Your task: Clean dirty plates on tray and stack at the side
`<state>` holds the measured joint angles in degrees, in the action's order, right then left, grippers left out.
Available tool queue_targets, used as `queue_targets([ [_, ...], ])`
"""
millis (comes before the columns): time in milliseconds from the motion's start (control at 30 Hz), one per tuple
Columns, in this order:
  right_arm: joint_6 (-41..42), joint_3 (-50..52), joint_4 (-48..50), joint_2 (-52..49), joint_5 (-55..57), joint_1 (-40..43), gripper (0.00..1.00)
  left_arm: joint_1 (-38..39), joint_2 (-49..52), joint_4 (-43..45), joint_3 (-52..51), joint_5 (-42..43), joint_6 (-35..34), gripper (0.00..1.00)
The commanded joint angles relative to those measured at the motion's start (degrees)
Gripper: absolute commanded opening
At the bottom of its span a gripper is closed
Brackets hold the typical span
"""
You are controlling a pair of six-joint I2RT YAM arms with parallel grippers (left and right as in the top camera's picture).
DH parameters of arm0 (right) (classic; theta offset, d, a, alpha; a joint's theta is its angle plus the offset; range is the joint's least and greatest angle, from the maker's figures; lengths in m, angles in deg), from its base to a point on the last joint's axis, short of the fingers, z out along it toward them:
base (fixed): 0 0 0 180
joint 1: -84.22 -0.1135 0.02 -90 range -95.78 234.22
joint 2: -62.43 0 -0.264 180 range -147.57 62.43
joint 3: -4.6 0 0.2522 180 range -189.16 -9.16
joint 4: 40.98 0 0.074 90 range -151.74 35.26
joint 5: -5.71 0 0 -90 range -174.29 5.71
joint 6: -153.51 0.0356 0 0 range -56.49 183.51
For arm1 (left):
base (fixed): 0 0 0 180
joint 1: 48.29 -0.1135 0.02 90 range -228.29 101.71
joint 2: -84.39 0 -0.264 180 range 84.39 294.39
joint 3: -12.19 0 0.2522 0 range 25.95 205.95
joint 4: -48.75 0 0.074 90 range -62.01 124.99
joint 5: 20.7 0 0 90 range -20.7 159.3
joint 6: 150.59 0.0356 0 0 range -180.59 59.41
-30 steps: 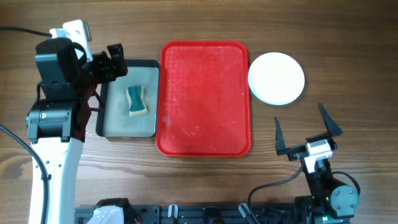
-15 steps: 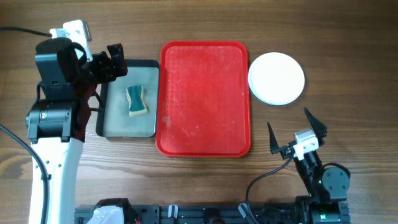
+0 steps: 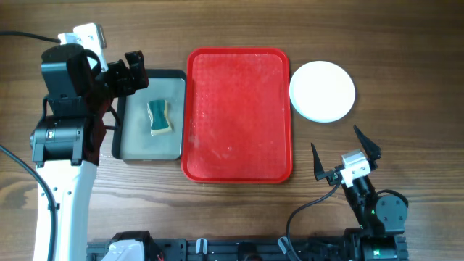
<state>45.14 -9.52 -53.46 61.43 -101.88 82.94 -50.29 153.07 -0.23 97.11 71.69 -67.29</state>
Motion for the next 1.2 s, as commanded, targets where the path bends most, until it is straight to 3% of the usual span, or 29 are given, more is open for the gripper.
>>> queue_targets([
  [0,-1.1,0.1,0.2,0.8,-0.9,0.3,1.0,0.0,-0.2,0.1,0.7,-0.6,0.3,1.0],
  [967,-1.1,0.1,0.2,0.8,-0.9,0.3,1.0,0.0,-0.4,-1.7,0.7,-0.6,0.3,1.0],
  [1167,-1.1,0.1,0.2,0.8,-0.9,0.3,1.0,0.0,-7.3,-6.7,-0.5,-3.0,0.3,1.0],
])
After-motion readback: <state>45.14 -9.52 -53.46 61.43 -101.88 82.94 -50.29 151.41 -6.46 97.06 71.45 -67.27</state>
